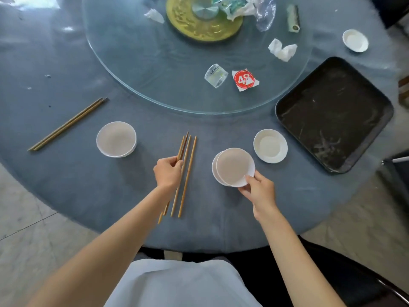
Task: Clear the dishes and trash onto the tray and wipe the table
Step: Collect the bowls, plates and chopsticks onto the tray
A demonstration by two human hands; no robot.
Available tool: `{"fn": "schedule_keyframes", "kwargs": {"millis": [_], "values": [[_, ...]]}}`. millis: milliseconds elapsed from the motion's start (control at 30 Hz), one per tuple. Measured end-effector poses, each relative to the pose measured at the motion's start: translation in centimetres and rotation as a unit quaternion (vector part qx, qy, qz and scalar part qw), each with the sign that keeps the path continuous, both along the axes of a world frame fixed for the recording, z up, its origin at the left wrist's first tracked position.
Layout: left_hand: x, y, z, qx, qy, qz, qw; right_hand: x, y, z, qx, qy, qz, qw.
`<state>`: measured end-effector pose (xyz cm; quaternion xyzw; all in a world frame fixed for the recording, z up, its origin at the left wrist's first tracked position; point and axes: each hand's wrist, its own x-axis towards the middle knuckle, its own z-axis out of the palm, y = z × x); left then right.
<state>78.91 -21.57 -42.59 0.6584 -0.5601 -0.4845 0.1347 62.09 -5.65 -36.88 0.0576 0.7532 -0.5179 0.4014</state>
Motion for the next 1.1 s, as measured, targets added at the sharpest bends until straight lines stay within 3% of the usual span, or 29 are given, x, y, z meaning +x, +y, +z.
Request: {"fn": "schedule_keyframes", "kwargs": {"millis": [267, 533, 833, 1100], "values": [[-1.1, -1.1, -2.3, -0.024, -0.102, -0.008, 0.994, -0.2, -0.9, -1.9, 0.038, 0.017, 0.009, 0.999], [-2.1, -1.5, -1.9, -0.032, -0.120, -0.051, 0.991, -0.9, -1.0, -2.7, 0.042, 0.005, -0.001, 0.999], [-4.2, -1.1, -1.6, -0.001, -0.230, -0.155, 0.961, -1.6, -1.4, -3.8, 0.071, -0.014, 0.022, 0.997], [-5.3, -0.7, -1.5, -0.025, -0.305, -0.251, 0.918, -1.2, -1.2, -3.3, 0.042, -0.109, 0.032, 0.993]]}}
